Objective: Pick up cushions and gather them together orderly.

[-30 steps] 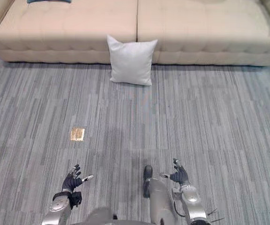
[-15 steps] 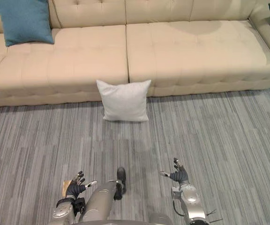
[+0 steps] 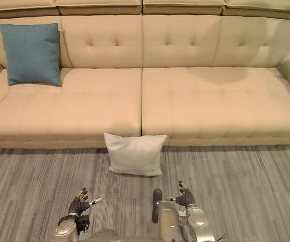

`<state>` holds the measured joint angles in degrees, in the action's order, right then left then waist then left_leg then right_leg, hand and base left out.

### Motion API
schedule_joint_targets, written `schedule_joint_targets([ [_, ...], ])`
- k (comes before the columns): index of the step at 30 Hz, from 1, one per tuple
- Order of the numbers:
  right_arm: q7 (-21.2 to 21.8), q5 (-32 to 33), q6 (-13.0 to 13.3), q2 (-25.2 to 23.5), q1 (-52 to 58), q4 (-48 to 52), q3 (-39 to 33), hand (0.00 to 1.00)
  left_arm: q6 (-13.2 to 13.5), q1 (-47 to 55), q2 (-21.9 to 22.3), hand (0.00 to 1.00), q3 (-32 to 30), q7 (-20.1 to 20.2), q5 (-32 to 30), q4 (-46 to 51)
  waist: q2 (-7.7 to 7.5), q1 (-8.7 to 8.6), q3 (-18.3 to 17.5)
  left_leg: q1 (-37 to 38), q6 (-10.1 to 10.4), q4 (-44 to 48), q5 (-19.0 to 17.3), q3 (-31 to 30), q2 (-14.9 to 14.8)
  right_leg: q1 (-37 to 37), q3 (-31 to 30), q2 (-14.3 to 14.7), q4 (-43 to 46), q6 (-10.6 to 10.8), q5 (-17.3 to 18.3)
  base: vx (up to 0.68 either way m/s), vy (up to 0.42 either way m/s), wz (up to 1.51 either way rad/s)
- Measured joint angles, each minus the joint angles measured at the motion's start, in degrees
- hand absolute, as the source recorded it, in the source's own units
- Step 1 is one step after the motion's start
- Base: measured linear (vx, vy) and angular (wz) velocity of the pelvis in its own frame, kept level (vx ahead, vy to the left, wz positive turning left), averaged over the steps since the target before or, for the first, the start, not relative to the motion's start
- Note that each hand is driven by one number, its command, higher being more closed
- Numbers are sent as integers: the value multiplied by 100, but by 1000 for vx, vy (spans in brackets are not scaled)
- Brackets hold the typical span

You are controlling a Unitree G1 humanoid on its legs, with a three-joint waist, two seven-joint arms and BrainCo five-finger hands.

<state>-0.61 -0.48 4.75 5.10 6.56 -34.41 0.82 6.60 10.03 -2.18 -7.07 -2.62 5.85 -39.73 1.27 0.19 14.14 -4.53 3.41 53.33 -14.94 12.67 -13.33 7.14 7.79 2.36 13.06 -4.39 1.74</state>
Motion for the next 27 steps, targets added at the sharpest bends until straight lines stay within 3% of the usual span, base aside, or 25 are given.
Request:
schedule_joint_targets([
  [2, -62, 13, 17, -71, -12, 0, -161, 0, -7, -20, 76, 0, 23, 7, 1, -35, -123, 74, -32, -248, -11, -608, -8, 231, -100, -476, -64, -63, -300, -4, 28, 488, -114, -15],
  [4, -71, 14, 19, -71, -83, -19, -332, 0, -8, -15, 126, 0, 19, 5, -2, -75, -104, 85, -35, -329, 34, -2047, 20, 215, -55, -677, -204, -188, -435, 68, 72, 332, -22, -29],
  [5, -72, 14, 19, -69, -90, -25, -350, 0, -8, -15, 123, 0, 16, 4, -2, -85, -101, 80, -36, -325, 51, -2231, 39, 201, -45, -684, -213, -203, -434, 91, 86, 193, 57, -34],
  [6, -81, 16, 22, -52, -88, -49, -455, 0, -11, -53, 121, 0, 14, -1, -2, -160, -71, 68, -51, -301, 207, -2976, 185, 124, 33, -700, -298, -266, -429, 211, 164, 217, 108, -35],
  [7, -90, 16, 20, 35, -55, -102, -483, 0, -10, -103, 139, 0, 24, 0, -2, -267, 35, 68, -91, -255, 262, -3578, 667, 66, 36, -699, -336, -272, -415, 323, 236, 205, 135, -34],
  [9, -103, 14, 9, 151, 28, -153, -554, 0, -13, -198, 168, 0, 40, 0, -2, -407, 238, 46, -123, -147, 284, -3954, 1263, 2, 44, -693, -395, -263, -263, 499, 418, 188, 240, -15],
  [11, -166, 12, -6, 63, 87, -177, -527, 0, 3, -325, 39, 0, 40, -4, -2, -385, 36, 63, -31, -38, 253, -4146, 1271, 134, 331, -526, -469, -581, 14, 702, 610, 121, 263, 0],
  [14, -195, 11, 0, -15, -347, -190, -299, 0, 9, -644, -198, 0, 24, -49, 11, -284, -87, 81, 255, -512, 35, -3842, 1125, 343, 456, 128, -686, -744, 447, 803, 708, -25, 153, -25],
  [16, -223, 14, 16, -13, -739, -218, -275, 0, 17, -886, -327, 0, 9, -129, 39, -233, -71, 81, 445, -931, -51, -3514, 1012, 410, 414, 509, -784, -740, 610, 828, 693, -93, 106, -27],
  [22, -658, 167, 67, 364, -2052, -382, -354, 0, 141, -2048, -745, 0, -509, -444, 677, -137, -71, 123, 1054, -2665, -162, -2073, 466, 512, 18, 2270, -1011, -644, 1743, 904, 830, -144, 74, -26],
  [27, -875, 463, 94, 639, -3226, -846, -618, 0, 212, -3241, -953, 0, -1103, -630, 1144, -213, -72, 124, 1336, -4176, -241, -1301, 414, 382, -168, 3773, -986, -595, 2549, 901, 924, -109, -10, -3],
])
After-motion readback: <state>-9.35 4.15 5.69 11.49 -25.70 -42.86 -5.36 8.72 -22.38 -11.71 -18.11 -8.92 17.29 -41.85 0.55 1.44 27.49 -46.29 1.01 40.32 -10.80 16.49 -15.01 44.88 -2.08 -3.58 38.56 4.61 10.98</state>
